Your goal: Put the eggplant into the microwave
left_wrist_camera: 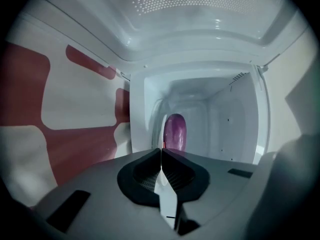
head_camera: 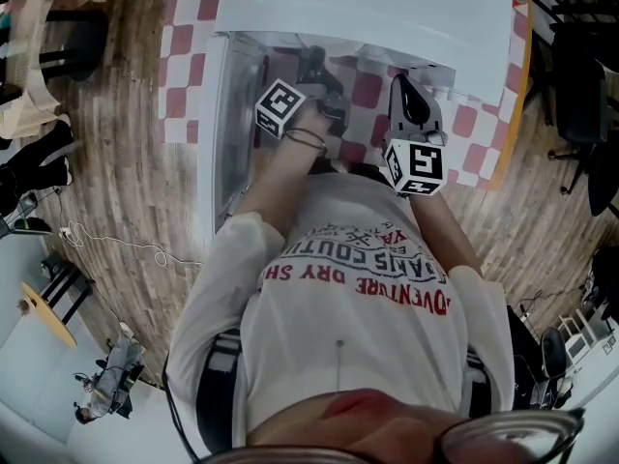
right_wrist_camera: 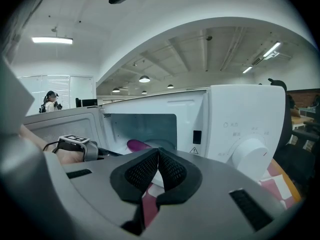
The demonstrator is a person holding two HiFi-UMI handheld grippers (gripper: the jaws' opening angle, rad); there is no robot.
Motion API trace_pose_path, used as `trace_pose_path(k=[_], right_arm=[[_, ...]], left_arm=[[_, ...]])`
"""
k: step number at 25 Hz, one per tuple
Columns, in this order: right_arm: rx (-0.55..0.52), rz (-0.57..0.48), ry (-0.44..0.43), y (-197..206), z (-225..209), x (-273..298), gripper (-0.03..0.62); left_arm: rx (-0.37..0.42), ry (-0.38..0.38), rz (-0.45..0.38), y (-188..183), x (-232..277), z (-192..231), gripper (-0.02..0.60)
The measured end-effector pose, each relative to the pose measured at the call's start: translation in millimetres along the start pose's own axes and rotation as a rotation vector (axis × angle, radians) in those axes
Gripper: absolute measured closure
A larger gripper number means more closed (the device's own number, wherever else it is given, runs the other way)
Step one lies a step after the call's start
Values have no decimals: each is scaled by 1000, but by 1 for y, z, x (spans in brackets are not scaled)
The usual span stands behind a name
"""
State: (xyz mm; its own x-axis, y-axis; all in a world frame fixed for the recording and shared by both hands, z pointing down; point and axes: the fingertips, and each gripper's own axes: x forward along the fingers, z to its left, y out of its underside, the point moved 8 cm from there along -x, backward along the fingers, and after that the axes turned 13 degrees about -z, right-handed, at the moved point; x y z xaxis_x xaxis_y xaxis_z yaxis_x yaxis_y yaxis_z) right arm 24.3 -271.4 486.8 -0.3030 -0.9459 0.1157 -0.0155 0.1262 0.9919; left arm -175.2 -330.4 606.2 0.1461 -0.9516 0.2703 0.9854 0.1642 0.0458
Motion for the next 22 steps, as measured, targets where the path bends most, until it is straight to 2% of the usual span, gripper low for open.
trace_pose_path(k=[12,15,19,22], right_arm=[[-5,13,-4,-3,2,3,569],[-6,12,-12,-3,4,2,569],[-6,8,-23,-5,7,0,569],[-6,6,-28,-7,9,-4,569]], left_arm=[[63,-15,18,-4,7,-3,552],[60,17,34,-4,7,-5,552],[63,96,28,-7,8,-19,387],[58,104,40,-7,3,-22,308]])
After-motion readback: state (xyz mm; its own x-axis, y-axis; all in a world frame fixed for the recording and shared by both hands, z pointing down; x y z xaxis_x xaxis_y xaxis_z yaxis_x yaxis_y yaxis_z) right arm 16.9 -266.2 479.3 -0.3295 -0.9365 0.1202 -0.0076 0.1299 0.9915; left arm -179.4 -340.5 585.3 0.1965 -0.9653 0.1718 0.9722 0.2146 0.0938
